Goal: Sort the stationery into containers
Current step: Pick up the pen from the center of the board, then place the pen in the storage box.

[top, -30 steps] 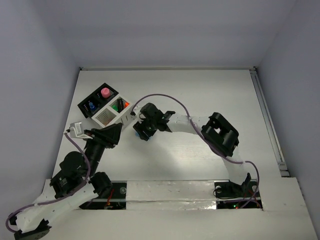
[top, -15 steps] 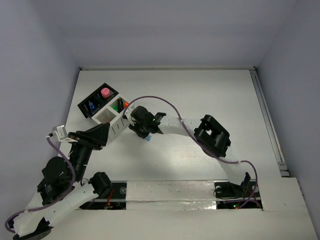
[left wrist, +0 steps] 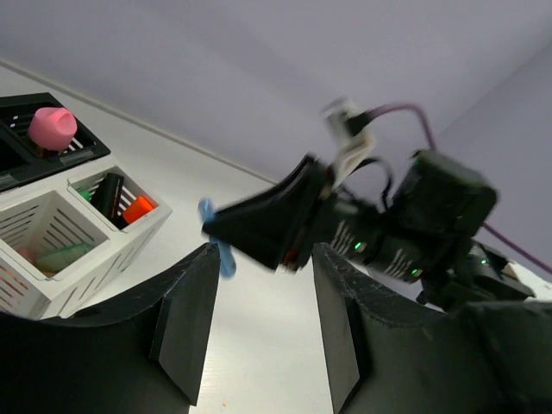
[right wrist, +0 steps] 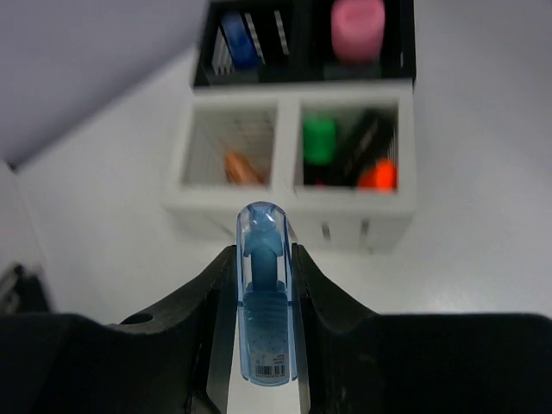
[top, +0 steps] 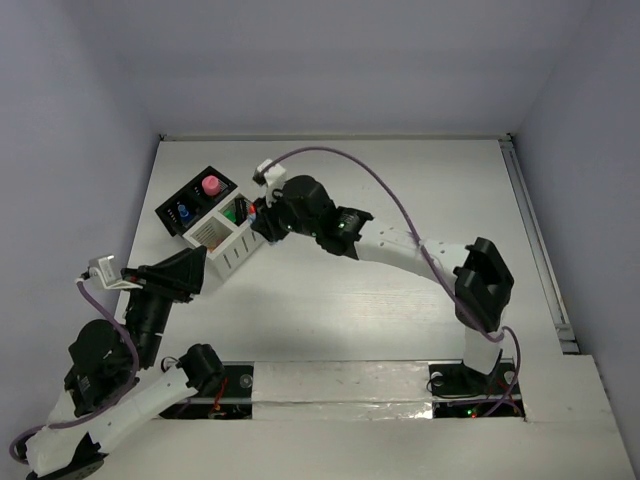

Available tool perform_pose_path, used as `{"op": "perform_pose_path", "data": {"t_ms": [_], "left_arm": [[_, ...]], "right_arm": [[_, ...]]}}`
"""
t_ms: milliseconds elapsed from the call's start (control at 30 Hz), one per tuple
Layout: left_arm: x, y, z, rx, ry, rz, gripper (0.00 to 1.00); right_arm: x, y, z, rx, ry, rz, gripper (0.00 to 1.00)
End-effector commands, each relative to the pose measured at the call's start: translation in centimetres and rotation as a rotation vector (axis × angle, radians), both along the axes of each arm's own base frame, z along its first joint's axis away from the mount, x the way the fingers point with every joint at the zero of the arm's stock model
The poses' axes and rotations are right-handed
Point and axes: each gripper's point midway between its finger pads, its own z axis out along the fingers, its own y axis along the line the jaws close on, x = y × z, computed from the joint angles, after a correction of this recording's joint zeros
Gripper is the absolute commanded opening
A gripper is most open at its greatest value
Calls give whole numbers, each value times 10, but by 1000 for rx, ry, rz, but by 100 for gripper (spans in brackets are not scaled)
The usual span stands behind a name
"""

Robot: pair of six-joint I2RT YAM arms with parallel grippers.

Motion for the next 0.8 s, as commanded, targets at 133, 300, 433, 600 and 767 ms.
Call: {"op": "perform_pose_path", "data": {"t_ms": [133,300,433,600,767], "left_arm": [[-1,10,0,4,-18,30,45],[-3,13,-1,-5,-25,32,45],[-8,19,2,-22,-48,33,45],[-7,18,2,-15,-50,31,46],[-6,16,2,-4,-48,32,46]], "right_arm": [[27,78,113,527,-130,29,11],[40,119,112,638,-114,77,11],[42,138,98,649,-81,115,11],[41,139,77,638,-52,117,11],[38,137,61,622,-36,121,25]]}}
